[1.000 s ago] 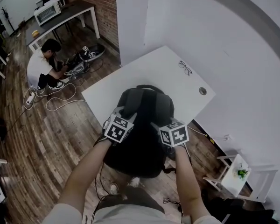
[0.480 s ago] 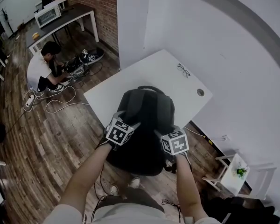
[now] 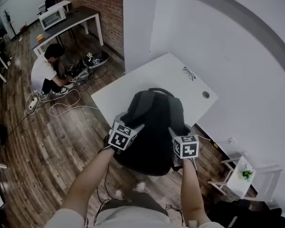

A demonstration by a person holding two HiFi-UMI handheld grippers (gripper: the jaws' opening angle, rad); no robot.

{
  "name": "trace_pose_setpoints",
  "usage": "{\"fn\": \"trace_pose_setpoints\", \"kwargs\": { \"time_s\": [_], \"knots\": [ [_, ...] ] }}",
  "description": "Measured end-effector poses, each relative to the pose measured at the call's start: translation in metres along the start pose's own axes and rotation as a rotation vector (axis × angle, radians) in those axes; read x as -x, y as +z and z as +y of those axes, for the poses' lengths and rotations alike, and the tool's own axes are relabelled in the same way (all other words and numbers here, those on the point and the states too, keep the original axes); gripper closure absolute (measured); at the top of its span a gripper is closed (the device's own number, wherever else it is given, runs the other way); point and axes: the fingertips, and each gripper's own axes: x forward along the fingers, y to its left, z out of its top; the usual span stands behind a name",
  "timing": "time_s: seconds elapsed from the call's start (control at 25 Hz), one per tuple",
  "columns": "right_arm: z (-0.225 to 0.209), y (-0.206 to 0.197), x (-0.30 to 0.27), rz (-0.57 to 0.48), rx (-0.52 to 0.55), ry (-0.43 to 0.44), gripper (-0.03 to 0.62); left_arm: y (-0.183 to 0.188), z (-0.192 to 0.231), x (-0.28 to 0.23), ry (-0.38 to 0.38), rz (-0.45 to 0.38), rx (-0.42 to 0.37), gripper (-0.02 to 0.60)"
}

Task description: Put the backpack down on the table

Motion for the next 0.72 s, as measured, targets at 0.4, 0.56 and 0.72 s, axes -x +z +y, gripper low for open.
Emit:
{"fn": "trace_pose_setpoints", "kwargs": {
  "time_s": [0.4, 0.56, 0.72],
  "knots": [
    [-0.017, -0.024, -0.002, 0.08, 0.0, -0.086, 0.345, -0.008, -0.021, 0.025, -0.032, -0.025, -0.012, 0.213],
    [-0.024, -0.037, -0.009, 0.11, -0.045, -0.07, 0.336, -0.005, -0.028, 0.021, -0.045, -0.028, -0.007, 0.213],
    [-0.035, -0.04, -0.007, 0.085, -0.063, -0.084, 0.336, -0.002, -0.037, 0.014, -0.056, -0.031, -0.014, 0.213]
  ]
}}
